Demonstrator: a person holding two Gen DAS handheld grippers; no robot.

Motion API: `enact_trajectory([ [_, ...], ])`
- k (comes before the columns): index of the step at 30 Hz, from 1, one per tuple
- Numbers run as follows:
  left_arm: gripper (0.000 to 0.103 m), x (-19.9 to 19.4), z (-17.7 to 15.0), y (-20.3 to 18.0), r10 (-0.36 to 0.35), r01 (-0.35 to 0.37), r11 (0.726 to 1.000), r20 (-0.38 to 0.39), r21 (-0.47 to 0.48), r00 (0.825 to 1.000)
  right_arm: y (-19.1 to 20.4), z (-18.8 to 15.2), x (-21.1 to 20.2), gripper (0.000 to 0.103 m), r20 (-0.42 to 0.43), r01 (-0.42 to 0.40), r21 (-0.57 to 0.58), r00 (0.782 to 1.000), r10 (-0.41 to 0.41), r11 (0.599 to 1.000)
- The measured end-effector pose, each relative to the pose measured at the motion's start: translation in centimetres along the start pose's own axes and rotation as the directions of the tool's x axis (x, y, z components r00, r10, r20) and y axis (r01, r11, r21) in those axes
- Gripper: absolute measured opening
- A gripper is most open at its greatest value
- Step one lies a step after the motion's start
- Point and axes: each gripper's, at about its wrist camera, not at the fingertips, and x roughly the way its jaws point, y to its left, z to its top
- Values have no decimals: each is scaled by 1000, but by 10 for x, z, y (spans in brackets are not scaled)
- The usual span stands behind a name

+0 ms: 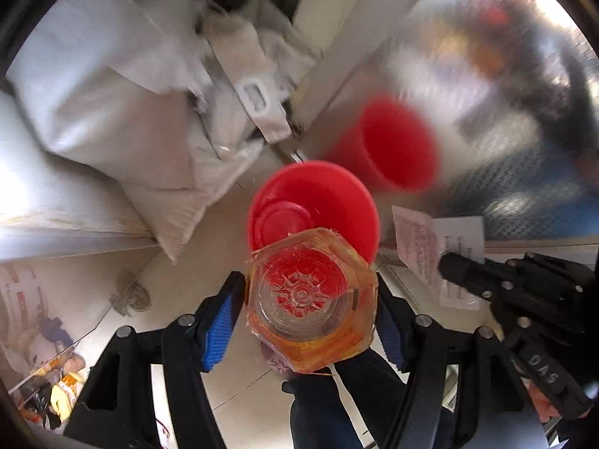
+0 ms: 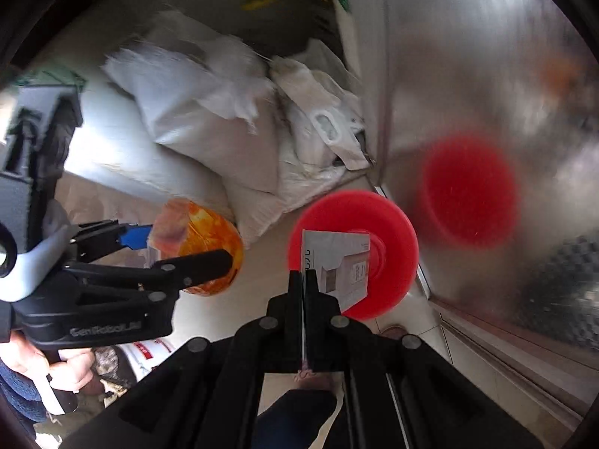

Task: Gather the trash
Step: 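Open the left tool to drop the orange cup into the red bin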

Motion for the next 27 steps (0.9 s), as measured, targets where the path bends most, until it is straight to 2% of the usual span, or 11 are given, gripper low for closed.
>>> enact_trajectory([
  [6, 64, 59, 7, -14, -49, 52, 995, -35, 82, 998, -30, -17, 35, 1, 6, 40, 53, 999, -41, 998],
  [10, 64, 83, 13, -28, -41, 45, 992, -36, 117, 999, -48, -25, 43, 1, -6, 45, 107, 999, -45, 993],
  [16, 66, 86, 21, -45, 8, -8, 986, -3, 166, 1000, -65, -29, 39, 1, -15, 66, 118, 998, -65, 991],
  [18, 77, 82, 23, -50, 17, -17, 981, 2, 194, 1000, -68, -27, 36, 1, -10, 79, 112, 997, -78, 991],
  [20, 81, 77, 24, -52, 23, -25, 977, 13, 212, 1000, -71, -27, 35, 1, -9, 74, 109, 997, -73, 991],
  [24, 84, 68, 27, -48, 31, -37, 979, 30, 201, 999, -71, -26, 28, 1, -6, 107, 53, 994, -107, 993],
  [27, 85, 65, 28, -42, 49, -54, 978, 31, 199, 998, -71, -25, 30, 0, -12, 91, 34, 996, -90, 995],
])
